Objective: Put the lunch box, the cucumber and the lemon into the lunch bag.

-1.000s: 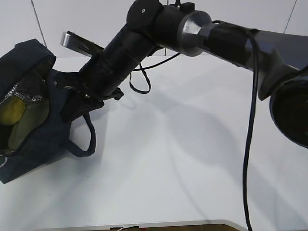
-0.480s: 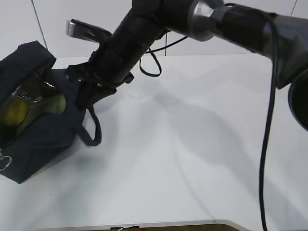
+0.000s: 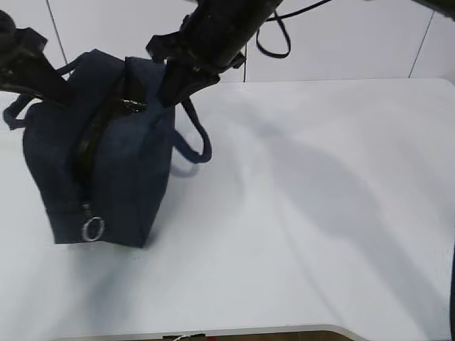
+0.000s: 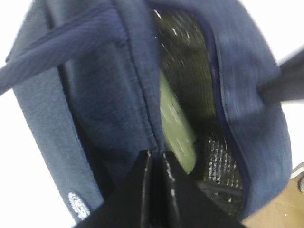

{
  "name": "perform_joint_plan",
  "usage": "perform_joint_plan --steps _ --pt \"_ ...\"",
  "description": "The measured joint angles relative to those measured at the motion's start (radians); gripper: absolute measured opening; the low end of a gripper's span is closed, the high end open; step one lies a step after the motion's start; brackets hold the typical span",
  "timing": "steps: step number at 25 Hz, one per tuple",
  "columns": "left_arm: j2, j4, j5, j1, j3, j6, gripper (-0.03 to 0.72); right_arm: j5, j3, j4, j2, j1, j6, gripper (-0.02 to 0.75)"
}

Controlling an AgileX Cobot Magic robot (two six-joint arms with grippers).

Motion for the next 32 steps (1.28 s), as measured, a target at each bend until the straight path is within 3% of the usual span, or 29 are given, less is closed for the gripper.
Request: perform_joint_plan --steps 8,14,20,26,32 --pt "0.000 -0.033 -0.198 -0.216 0.000 -0.036 -0.013 0.014 0.036 -0.069 -0.123 -0.092 0.000 0.010" --pt "0.000 -0.035 -0.343 -0.347 0.000 -0.084 -0.013 0.014 0.291 -0.145 -0.269 -0.096 -0.053 0.009" --pt "0.020 -0.031 -0.363 -0.409 0.000 -0.128 -0.013 -0.035 0.498 -0.167 -0.397 -0.096 -0.100 0.009" --pt "0.075 -0.003 -0.402 -0.477 0.000 -0.172 -0.013 -0.064 0.528 -0.206 -0.424 -0.126 -0.113 0.009" --pt "0.102 0.009 -0.463 -0.487 0.000 -0.210 -0.013 -0.146 0.529 -0.214 -0.425 -0.138 -0.215 0.009"
